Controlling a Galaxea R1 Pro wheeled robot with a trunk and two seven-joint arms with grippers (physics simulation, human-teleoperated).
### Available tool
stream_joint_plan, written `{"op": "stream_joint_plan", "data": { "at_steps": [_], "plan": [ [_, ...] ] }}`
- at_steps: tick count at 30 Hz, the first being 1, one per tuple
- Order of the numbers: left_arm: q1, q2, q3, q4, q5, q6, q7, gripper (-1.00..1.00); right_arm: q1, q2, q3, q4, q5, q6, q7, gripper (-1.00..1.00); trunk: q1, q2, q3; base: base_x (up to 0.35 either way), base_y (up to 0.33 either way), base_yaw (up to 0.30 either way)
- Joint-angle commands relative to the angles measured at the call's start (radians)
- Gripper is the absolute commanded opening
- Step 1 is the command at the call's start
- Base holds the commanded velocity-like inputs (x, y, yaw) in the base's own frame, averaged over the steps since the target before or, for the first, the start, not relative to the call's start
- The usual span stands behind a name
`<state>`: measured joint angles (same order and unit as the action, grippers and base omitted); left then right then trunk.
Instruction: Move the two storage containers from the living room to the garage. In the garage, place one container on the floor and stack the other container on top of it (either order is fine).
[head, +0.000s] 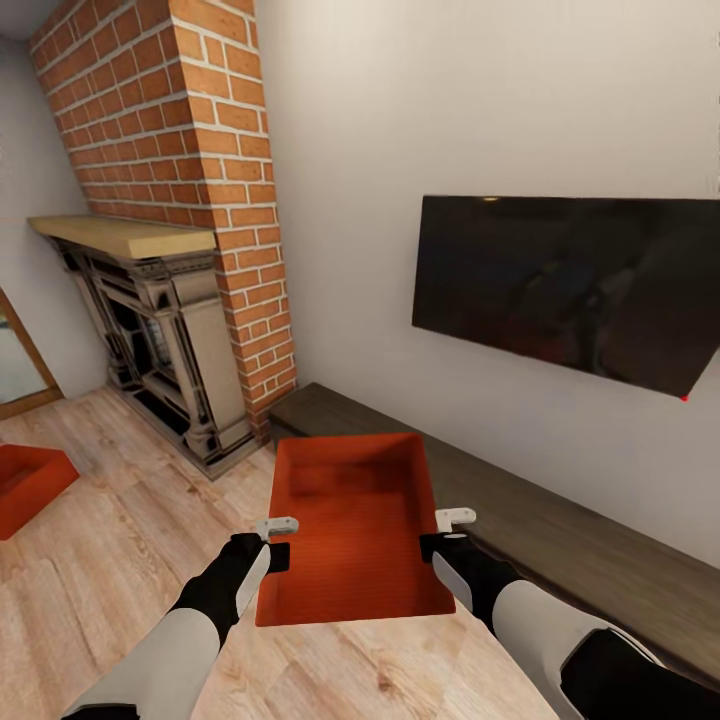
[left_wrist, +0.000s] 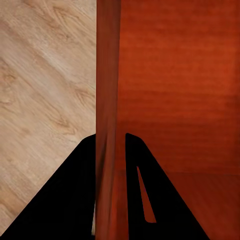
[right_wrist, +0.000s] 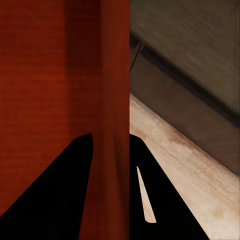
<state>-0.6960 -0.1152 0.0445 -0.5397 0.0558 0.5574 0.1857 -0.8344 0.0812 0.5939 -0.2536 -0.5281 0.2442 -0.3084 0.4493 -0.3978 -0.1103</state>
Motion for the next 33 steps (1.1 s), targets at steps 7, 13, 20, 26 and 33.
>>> {"op": "stream_joint_plan", "data": {
  "at_steps": [7,13,20,26,33],
  "plan": [
    [0.0,-0.001,0.003,0.0,-0.01,0.007,0.009,-1.0,-0.001,0.0,0.025,-0.019,-0.02,0.003,-0.003,-1.0,0.001,-0.002,0.009,0.0,0.0,0.0],
    [0.0,-0.001,0.003,0.0,-0.01,0.007,0.009,-1.0,-0.001,0.0,0.025,-0.019,-0.02,0.003,-0.003,-1.0,0.001,-0.002,0.019,0.0,0.0,0.0],
    [0.0,-0.001,0.003,0.0,-0.01,0.007,0.009,-1.0,0.0,0.0,0.025,-0.019,-0.02,0.003,-0.003,-1.0,0.001,-0.002,0.03,0.0,0.0,0.0],
    [0.0,-0.001,0.003,0.0,-0.01,0.007,0.009,-1.0,-0.001,0.0,0.024,-0.019,-0.02,0.003,-0.003,-1.0,0.001,-0.002,0.039,0.0,0.0,0.0],
    [0.0,-0.001,0.003,0.0,-0.01,0.007,0.009,-1.0,-0.001,0.0,0.024,-0.019,-0.02,0.003,-0.003,-1.0,0.001,-0.002,0.05,0.0,0.0,0.0]
  ]
}}
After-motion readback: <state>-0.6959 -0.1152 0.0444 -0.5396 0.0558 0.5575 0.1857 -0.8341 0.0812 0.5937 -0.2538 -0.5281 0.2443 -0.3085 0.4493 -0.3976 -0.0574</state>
